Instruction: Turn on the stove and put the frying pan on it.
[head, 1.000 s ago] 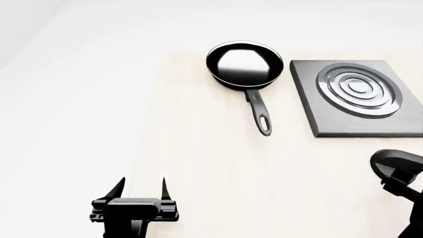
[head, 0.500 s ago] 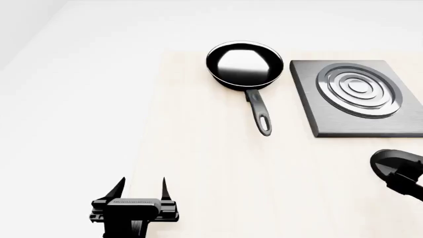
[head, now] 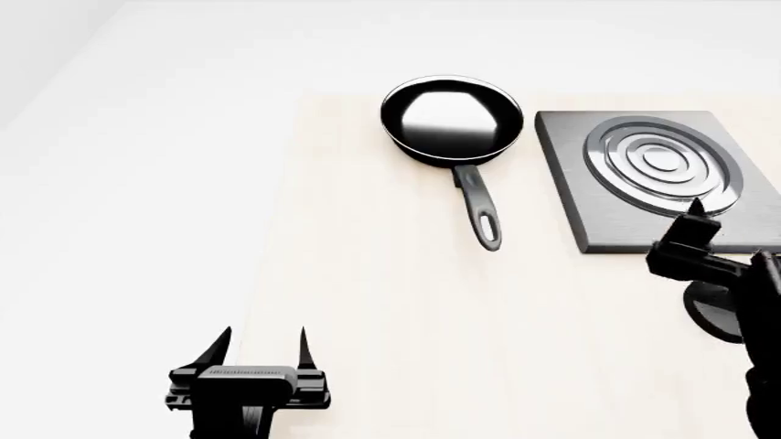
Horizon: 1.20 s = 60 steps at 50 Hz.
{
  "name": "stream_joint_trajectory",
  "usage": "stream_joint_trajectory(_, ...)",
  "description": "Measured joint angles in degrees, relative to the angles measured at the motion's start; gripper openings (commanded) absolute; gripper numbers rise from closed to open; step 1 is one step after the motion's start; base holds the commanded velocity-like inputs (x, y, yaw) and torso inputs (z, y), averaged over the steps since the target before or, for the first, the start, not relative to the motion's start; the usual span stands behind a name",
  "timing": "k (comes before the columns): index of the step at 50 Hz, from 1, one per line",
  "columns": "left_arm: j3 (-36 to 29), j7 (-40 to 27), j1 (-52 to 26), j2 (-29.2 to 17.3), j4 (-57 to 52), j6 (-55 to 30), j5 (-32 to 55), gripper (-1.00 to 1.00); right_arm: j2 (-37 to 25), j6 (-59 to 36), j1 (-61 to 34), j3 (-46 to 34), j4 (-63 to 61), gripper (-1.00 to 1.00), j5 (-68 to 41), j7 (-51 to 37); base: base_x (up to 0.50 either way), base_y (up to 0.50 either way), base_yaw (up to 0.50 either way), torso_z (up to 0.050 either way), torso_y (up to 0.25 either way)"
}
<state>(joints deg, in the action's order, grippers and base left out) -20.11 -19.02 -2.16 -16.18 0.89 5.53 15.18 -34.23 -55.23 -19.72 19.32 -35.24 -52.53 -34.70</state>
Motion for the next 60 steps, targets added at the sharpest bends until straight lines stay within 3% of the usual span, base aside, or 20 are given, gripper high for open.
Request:
stream_joint_trajectory(17,-0.27,-0.19,-0.11,-0.26,0.0,-0.01,0.2,1.0,3.1,-12.31,-23.8,-15.41,7.19,1.0,-6.44,-1.05,0.0,0.0,0.0,0.0,0.0)
stream_joint_trajectory(32,-0.58,-0.47,-0.02,-0.51,-0.16,-0.02,0.17,1.0,7.03,-19.53,-38.18,-24.92,19.51,1.0,-8.5,1.42,0.0,0.0,0.0,0.0,0.0)
stream_joint_trajectory(60,-0.91,-0.77,-0.28,-0.73,0.1,0.02,0.6,1.0,13.27,-12.04,-51.15,-39.51,47.54,1.0,2.18,11.99,0.0,0.0,0.0,0.0,0.0)
